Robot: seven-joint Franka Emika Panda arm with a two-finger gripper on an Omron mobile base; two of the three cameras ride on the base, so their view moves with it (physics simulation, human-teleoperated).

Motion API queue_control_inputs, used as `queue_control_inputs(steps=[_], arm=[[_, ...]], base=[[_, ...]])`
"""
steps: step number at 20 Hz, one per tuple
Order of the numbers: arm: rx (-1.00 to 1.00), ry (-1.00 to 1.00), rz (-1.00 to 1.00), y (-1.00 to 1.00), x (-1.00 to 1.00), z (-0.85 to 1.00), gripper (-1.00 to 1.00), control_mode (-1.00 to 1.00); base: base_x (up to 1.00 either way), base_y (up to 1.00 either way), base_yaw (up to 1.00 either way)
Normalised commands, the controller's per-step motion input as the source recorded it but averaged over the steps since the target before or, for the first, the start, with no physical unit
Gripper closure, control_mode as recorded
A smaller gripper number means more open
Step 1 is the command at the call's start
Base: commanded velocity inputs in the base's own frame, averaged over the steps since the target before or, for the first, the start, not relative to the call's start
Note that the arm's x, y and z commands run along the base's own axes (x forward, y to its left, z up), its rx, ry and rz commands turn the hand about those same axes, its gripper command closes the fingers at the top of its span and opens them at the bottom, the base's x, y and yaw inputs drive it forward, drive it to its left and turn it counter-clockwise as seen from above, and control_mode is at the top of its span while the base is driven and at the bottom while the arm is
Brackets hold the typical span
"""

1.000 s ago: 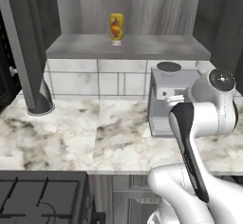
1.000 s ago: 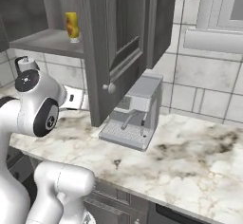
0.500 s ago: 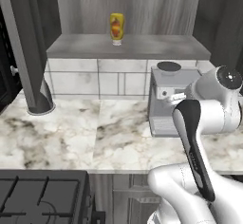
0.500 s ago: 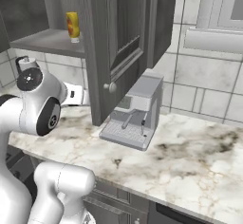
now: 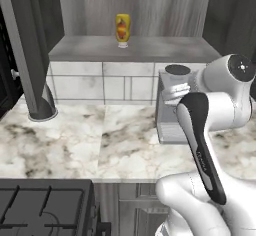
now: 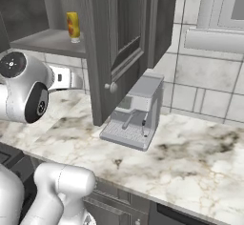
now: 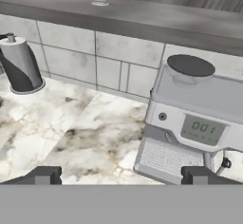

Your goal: Move the mustard and condiment bottle from the cabinet to the dining counter.

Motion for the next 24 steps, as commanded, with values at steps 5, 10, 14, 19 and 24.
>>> queue_control_inputs(steps=[5,10,14,19,24], arm=[[0.04,-0.06,0.0,0.26,0.05,0.69,-1.0,-1.0],[0.09,-0.08,0.0,0.08,0.12,0.59,-1.0,-1.0],[0.11,-0.11,0.02,0.18,0.28,0.37,-1.0,-1.0],[0.08,-0.04,0.03,0.2,0.45,0.23,-1.0,-1.0],[0.01,0.0,0.08,0.05,0.51,0.0,-1.0,-1.0]], base=[[0.0,0.0,0.0],[0.0,0.0,0.0],[0.0,0.0,0.0],[0.0,0.0,0.0],[0.0,0.0,0.0]])
